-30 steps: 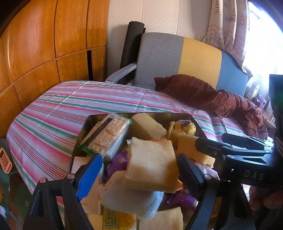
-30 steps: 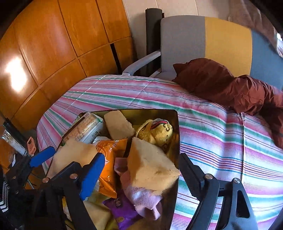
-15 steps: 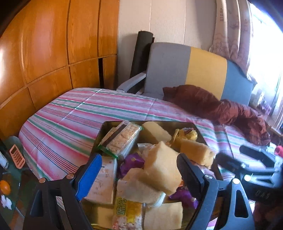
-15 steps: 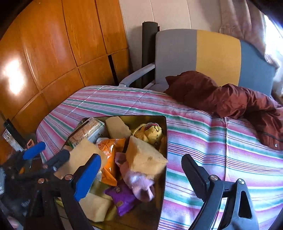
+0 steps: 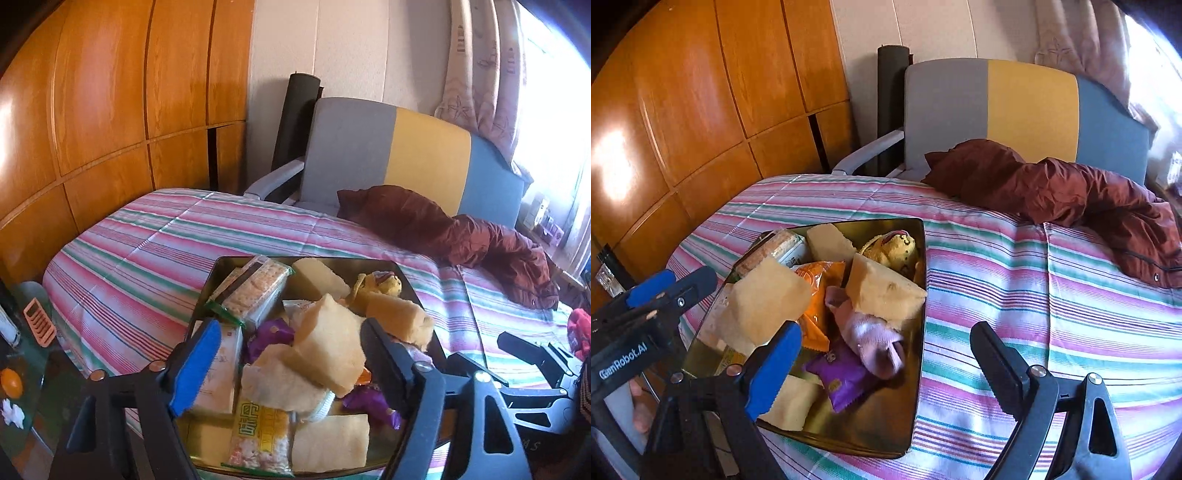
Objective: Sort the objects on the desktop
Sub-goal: 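Open both grippers over the gold tray to drop the sponges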
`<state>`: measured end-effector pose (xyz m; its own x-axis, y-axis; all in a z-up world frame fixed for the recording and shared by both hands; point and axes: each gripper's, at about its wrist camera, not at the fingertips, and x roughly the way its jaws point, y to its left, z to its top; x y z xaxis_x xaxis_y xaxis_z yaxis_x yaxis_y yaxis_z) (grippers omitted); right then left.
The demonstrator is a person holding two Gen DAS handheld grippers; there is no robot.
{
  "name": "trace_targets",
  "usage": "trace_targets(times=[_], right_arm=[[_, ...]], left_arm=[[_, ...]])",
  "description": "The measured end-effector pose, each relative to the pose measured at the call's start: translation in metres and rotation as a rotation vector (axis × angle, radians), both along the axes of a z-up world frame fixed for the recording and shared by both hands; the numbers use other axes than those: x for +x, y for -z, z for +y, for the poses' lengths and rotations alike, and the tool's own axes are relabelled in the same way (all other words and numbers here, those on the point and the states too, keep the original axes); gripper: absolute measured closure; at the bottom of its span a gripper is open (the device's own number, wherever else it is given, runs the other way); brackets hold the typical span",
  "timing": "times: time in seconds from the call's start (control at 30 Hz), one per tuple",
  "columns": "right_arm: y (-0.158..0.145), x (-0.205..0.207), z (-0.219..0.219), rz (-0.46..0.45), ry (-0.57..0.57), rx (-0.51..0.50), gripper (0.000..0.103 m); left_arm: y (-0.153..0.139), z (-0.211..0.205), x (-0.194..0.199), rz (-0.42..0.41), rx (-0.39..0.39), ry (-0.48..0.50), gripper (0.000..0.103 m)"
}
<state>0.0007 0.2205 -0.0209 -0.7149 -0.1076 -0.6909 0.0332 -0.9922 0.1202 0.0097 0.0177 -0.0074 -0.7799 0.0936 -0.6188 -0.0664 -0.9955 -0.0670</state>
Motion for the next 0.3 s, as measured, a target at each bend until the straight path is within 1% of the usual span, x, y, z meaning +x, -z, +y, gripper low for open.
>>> trace_targets(times=[0.17,0.23,0.27,0.3], right_arm=[[0.0023,0.0040,-0.0004,0.000,0.005,0.014,0.010],[0.0022,0.0058,0.0021,0.004,0.011,0.011,0.010],[0.0018,0.0069,0.0031,0.007,0.014,0.012,0.010],[0.0010,0.0082,0.0047,0.012,0.019,0.014,0.010]], left_arm=[[-0.0029,0.0016,0.0068,0.032,-0.030,0.004,0.035],[-0.0029,-0.0002,0.0074,0.033,-0.005,0.021,0.037],[-0.0030,-0.0021,0.0069,0.027,0.015,0.024,0.036],[-0.0030,-0.0021,0.0061,0.023,0.013,0.023,0.035]])
